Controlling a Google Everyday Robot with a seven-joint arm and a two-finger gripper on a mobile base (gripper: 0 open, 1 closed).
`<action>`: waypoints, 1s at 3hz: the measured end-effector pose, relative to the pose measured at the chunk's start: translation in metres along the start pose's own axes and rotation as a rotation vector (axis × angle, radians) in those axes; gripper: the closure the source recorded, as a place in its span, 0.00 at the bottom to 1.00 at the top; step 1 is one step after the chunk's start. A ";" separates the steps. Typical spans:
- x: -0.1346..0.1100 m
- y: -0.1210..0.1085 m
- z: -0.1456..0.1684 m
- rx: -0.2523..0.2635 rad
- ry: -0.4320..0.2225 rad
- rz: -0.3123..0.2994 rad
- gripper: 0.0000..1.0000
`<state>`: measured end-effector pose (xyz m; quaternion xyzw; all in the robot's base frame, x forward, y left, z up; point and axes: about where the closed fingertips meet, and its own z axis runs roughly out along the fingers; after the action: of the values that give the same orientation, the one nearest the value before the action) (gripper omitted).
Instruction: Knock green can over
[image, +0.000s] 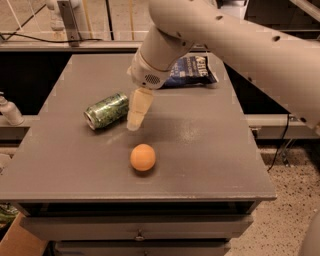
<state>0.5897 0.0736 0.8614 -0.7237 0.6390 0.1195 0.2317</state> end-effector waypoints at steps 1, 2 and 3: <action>0.023 -0.005 -0.012 0.065 -0.113 0.134 0.00; 0.046 -0.010 -0.027 0.129 -0.175 0.233 0.00; 0.073 -0.017 -0.049 0.178 -0.173 0.277 0.00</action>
Offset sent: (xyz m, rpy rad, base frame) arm 0.0242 -0.0896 0.0102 0.3171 0.0090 -0.3551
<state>0.6116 -0.0129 0.8728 -0.5926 0.7182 0.1548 0.3303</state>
